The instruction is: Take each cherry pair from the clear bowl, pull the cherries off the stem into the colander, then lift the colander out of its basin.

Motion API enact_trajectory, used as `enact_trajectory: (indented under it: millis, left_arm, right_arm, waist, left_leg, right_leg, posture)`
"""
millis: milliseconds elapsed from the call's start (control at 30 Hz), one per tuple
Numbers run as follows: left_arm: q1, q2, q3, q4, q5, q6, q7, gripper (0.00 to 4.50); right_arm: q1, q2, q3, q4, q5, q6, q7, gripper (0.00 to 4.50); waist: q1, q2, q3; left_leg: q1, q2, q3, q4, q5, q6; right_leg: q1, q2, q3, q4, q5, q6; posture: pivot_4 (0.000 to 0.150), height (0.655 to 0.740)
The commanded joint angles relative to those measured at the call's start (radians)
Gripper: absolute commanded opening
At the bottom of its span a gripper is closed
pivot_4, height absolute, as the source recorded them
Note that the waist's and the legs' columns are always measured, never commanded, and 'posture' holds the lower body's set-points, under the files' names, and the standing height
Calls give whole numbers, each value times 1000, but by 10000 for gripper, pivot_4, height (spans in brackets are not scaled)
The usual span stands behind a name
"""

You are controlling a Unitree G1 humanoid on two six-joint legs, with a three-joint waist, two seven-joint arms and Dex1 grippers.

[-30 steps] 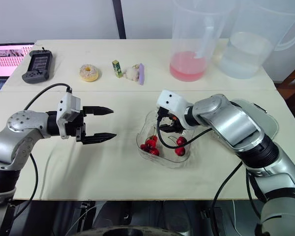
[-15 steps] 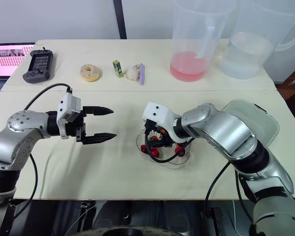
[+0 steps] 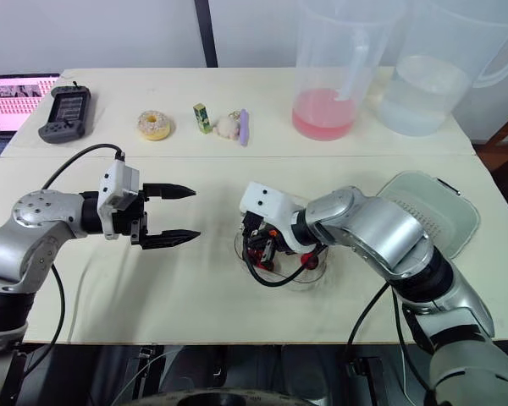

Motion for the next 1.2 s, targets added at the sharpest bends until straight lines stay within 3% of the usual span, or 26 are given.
enact_trajectory:
  millis: [33,400,767,867,1033,1200]
  left_arm:
    - [-11,2,4,-15,-1,-9,-1,45000]
    - [2,-3,7,-22,2,-14,5,45000]
    - [-7,-11,1,-13,7,-16,-4,45000]
    - [-9,-12,0,-10,7,-16,-7,45000]
    - [-20,-16,-6,-1,10,-18,-12,45000]
    - [-22,-21,-9,-1,12,-19,-8,45000]
  right_arm:
    - [-17,-17,16,-11,0,-13,4,352]
    - [-30,-273,-35,-8,-5,-59,92,352]
    - [-17,-278,-85,-61,19,-69,95,352]
    - [-15,-294,-54,-74,-8,-105,97,9244]
    - [-50,-339,121,-52,-184,-336,160,33138]
    - [-87,-328,235,78,-366,-535,230,33138]
  waist:
    - [0,0,0]
    - [-1,0,0]
    - [1,0,0]
    - [1,0,0]
    - [0,0,0]
    - [0,0,0]
  left_leg:
    - [0,0,0,0,0,0]
    - [0,0,0,0,0,0]
    - [0,0,0,-1,0,0]
    - [0,0,0,-1,0,0]
    - [0,0,0,0,0,0]
    - [0,0,1,0,0,0]
  right_leg:
    - [0,0,0,0,0,0]
    - [0,0,0,-1,0,0]
    - [0,0,0,-1,0,0]
    - [0,0,0,-1,0,0]
    - [0,0,0,-1,0,0]
    - [-1,0,0,-1,0,0]
  posture:
    - [1500,7400]
    - [1500,7400]
    - [1500,7400]
    - [1500,7400]
    - [1500,7400]
    - [1500,7400]
